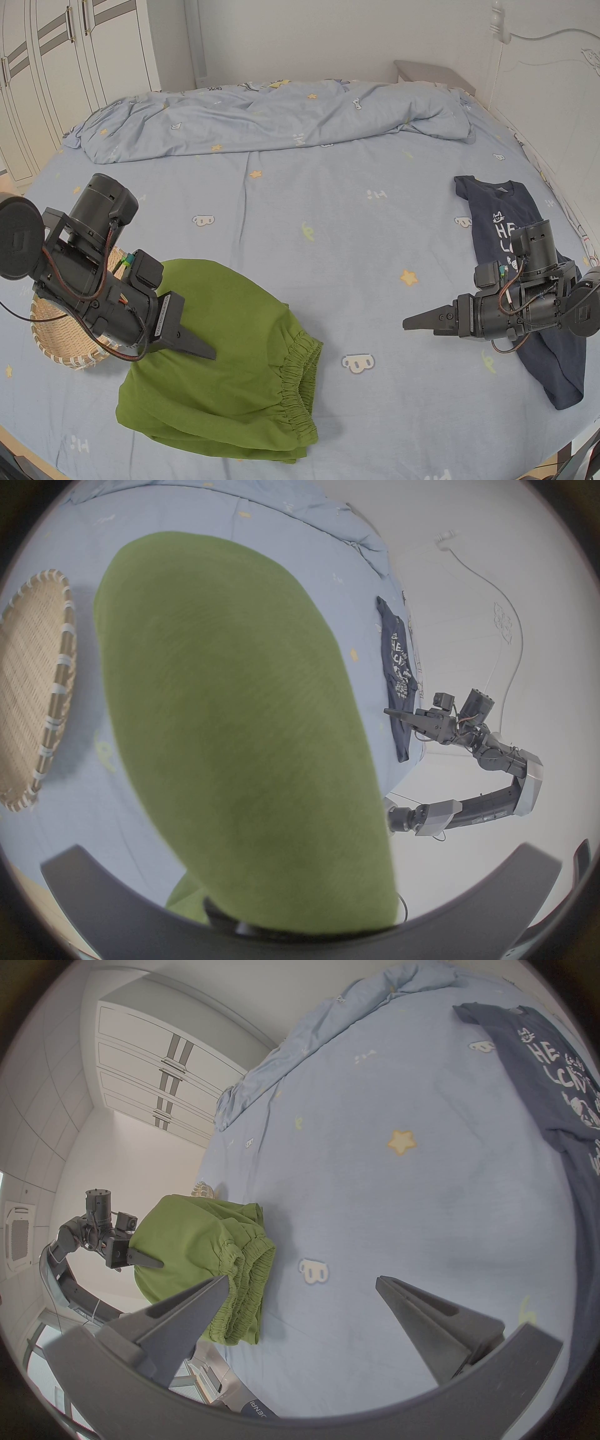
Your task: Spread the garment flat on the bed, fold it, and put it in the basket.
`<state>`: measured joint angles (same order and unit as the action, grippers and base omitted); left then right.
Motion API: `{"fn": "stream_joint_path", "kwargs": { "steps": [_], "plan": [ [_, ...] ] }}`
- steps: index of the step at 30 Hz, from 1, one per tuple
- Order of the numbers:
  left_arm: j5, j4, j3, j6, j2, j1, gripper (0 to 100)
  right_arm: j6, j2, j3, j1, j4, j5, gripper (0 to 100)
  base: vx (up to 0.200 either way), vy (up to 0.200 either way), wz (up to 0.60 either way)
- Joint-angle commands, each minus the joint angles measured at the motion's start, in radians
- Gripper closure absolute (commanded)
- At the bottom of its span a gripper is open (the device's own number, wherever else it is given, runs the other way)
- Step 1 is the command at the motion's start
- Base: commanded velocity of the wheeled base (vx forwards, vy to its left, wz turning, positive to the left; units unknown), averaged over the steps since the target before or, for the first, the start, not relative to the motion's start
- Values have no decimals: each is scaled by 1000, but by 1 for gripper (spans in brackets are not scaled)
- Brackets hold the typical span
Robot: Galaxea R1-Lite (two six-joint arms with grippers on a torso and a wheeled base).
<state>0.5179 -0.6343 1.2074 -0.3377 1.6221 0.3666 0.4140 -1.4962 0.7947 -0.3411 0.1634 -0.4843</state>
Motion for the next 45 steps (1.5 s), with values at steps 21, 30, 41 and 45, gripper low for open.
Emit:
{"fn": "stream_joint_path", "kwargs": {
  "steps": [21,30,41,45],
  "plan": [
    [-391,2,-45,60,-50,192,100,0,1,-6,-6,2,0,0,0,133,0],
    [-415,2,0,250,-180,164,100,0,4,-5,-1,2,0,0,0,0,0],
    [-409,5,86,315,-258,-51,100,0,8,-5,-3,2,0,0,0,0,0],
    [-401,7,110,312,-275,-118,100,0,8,-5,-3,2,0,0,0,0,0]
  ]
}}
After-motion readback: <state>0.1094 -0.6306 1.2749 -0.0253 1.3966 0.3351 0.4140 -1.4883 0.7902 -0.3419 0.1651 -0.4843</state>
